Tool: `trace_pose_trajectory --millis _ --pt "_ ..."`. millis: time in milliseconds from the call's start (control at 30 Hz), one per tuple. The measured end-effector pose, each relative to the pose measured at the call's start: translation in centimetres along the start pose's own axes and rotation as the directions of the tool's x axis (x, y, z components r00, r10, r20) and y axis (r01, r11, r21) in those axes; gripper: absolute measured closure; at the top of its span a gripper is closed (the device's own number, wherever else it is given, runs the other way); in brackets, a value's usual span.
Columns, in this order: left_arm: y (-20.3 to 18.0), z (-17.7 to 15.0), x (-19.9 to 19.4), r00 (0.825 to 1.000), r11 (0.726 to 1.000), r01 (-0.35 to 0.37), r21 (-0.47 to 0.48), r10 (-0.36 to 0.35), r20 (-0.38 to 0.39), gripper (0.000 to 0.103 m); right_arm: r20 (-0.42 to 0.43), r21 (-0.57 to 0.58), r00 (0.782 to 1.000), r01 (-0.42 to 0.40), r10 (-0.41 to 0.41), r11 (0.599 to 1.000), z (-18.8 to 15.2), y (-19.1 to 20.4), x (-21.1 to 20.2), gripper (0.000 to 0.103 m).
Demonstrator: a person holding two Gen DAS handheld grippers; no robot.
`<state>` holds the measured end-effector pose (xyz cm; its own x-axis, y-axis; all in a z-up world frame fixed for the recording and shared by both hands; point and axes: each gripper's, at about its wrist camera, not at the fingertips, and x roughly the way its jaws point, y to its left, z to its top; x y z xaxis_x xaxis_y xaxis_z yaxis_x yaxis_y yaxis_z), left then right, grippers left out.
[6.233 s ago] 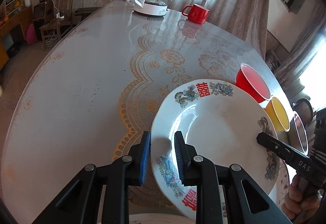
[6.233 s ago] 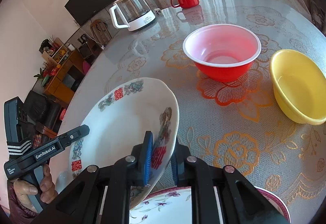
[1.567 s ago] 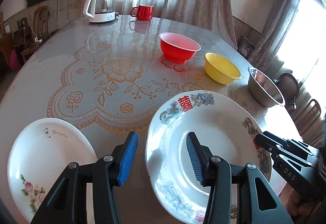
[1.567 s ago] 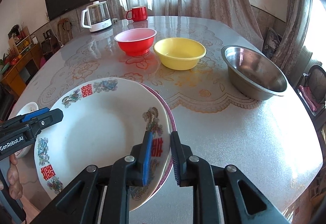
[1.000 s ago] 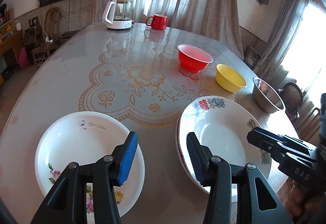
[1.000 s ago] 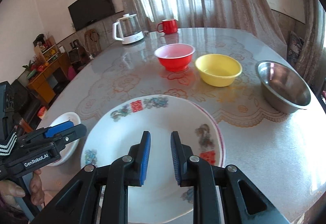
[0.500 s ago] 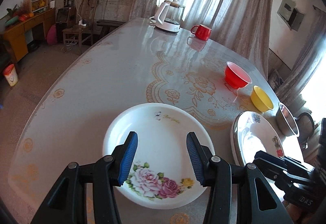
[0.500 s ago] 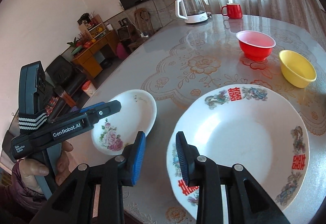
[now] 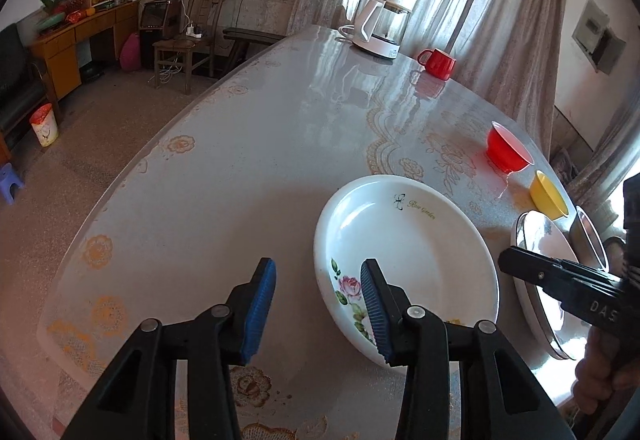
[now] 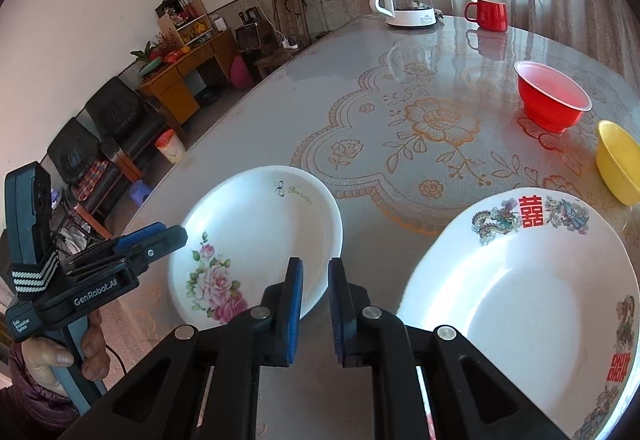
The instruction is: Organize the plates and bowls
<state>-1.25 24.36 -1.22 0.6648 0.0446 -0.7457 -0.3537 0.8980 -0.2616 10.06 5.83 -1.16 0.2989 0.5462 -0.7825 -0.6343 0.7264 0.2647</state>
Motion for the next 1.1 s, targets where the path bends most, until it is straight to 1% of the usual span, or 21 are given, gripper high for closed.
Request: trace_pose_trajectory --millis 33,100,200,267,300,333,367,400,467,533,667,700,833,867,900,933,1000,1100 --pt "0.0 0.0 0.1 1.0 1.0 0.005 -0.001 -0.005 -0.001 0.059 -0.007 0.0 1.0 -0.001 0.001 1.0 0.3 -0.1 0.4 0.089" --pt "-0.2 0.0 0.5 1.0 1.0 0.013 0.007 -0.013 -0.007 0.059 -0.018 -0.007 0.999 0.035 -0.036 0.999 0.8 -0.1 1.1 0.089" --pt "-0.3 0.0 1.4 0.999 1.0 0.013 0.011 -0.013 -0.033 0.059 -0.04 -0.023 0.997 0.058 -0.059 0.998 1.3 -0.1 2.1 0.089" --pt "-0.4 -0.1 2.0 0.999 1.0 -0.006 0.019 0.007 -0.049 0.063 -0.051 -0.042 0.996 0.074 -0.076 0.996 1.6 0.0 2.8 0.089" --pt "-0.6 -0.2 1.9 0.999 0.999 -0.018 0.034 0.019 -0.035 0.067 -0.059 -0.048 0.994 0.086 -0.088 0.995 1.7 0.0 3.1 0.089" --pt "-0.8 -0.2 2.1 0.999 0.999 -0.008 0.047 0.01 -0.043 0.075 -0.068 -0.053 0.993 0.097 -0.101 0.994 1.7 0.0 3.5 0.089" --pt "-0.9 -0.4 2.1 0.999 0.998 -0.005 0.059 0.007 -0.041 0.078 -0.075 -0.053 0.992 0.098 -0.102 0.994 1.7 -0.1 3.9 0.089" --pt "-1.1 -0.5 2.1 0.999 0.997 -0.014 0.07 0.016 -0.029 0.079 -0.072 -0.059 0.992 0.099 -0.104 0.993 1.7 -0.1 4.0 0.092" --pt "-1.4 -0.8 2.1 1.0 0.996 -0.014 0.094 0.015 -0.011 0.08 -0.066 -0.092 0.99 0.117 -0.124 0.989 1.6 0.4 4.0 0.092" --pt "-1.7 -1.0 2.0 0.999 0.994 -0.036 0.102 0.035 0.011 0.08 -0.061 -0.115 0.989 0.13 -0.138 0.985 1.6 0.7 4.2 0.092" --pt "-1.6 -0.9 2.2 0.999 0.995 -0.042 0.094 0.04 0.02 0.08 -0.09 -0.15 0.985 0.133 -0.147 0.98 1.4 1.0 4.3 0.085" --pt "-1.6 -1.0 2.1 0.999 0.995 -0.046 0.094 0.044 0.022 0.08 -0.096 -0.166 0.984 0.134 -0.151 0.977 1.4 1.1 4.4 0.081" --pt "-1.6 -1.0 2.1 0.999 0.997 -0.047 0.064 0.046 0.016 0.08 -0.113 -0.206 0.982 0.128 -0.153 0.97 1.3 1.4 4.5 0.072" --pt "-1.6 -1.0 2.2 0.999 0.997 -0.05 0.062 0.049 0.017 0.08 -0.115 -0.207 0.981 0.128 -0.154 0.97 1.3 1.5 4.7 0.072" --pt "-1.7 -1.0 2.2 0.998 0.996 -0.054 0.064 0.053 0.017 0.08 -0.115 -0.209 0.981 0.128 -0.154 0.97 1.6 1.3 4.9 0.072" --pt "-1.8 -1.0 2.2 0.998 0.997 -0.054 0.063 0.053 0.016 0.08 -0.106 -0.22 0.981 0.134 -0.16 0.966 1.5 1.4 4.9 0.076" --pt "-2.0 -0.9 2.3 0.998 0.996 -0.065 0.065 0.065 0.012 0.079 -0.089 -0.242 0.981 0.145 -0.171 0.959 1.6 1.6 5.0 0.081" --pt "-2.1 -0.8 2.4 0.996 0.995 -0.082 0.059 0.081 0.021 0.078 -0.083 -0.223 0.983 0.139 -0.161 0.965 1.9 1.1 4.8 0.086"
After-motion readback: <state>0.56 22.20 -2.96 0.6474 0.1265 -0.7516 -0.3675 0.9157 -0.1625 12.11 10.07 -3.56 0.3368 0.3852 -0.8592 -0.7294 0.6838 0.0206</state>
